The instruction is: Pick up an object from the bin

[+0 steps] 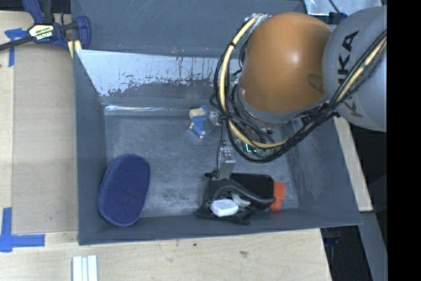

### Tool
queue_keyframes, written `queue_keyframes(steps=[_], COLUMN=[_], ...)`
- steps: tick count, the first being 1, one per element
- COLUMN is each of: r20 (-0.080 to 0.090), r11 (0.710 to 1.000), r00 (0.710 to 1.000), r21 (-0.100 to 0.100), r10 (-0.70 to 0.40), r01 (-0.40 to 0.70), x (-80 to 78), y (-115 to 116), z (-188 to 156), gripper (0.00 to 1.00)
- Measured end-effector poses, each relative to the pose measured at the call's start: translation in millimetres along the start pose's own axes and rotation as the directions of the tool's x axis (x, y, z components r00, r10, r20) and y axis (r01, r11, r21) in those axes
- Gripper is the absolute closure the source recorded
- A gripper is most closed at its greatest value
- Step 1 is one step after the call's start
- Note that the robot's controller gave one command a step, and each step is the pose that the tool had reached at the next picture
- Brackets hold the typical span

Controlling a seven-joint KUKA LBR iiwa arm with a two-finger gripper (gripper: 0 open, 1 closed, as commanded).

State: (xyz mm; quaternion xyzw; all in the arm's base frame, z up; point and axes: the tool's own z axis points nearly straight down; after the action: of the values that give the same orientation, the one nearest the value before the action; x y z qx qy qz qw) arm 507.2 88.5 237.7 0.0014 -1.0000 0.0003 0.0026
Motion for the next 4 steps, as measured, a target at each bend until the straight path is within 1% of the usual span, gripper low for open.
queue_keyframes(steps=[1, 2, 3, 4], r20=[0.001, 0.006, 0.007, 0.005], r11=[0.992, 0.97, 0.816, 0.818], r00=[0.992, 0.97, 0.816, 0.818], r21=[0.002, 0.001, 0.001, 0.003], r10=[-0.127, -0.244, -0.578, -0.576], r01=[0.127, 0.244, 0.578, 0.576], x=[11.9, 1.9, -55.5, -55.3], y=[-46, -43, -43, -45], z=[73, 151, 167, 167], gripper=[0.0, 0.0, 0.0, 1.0])
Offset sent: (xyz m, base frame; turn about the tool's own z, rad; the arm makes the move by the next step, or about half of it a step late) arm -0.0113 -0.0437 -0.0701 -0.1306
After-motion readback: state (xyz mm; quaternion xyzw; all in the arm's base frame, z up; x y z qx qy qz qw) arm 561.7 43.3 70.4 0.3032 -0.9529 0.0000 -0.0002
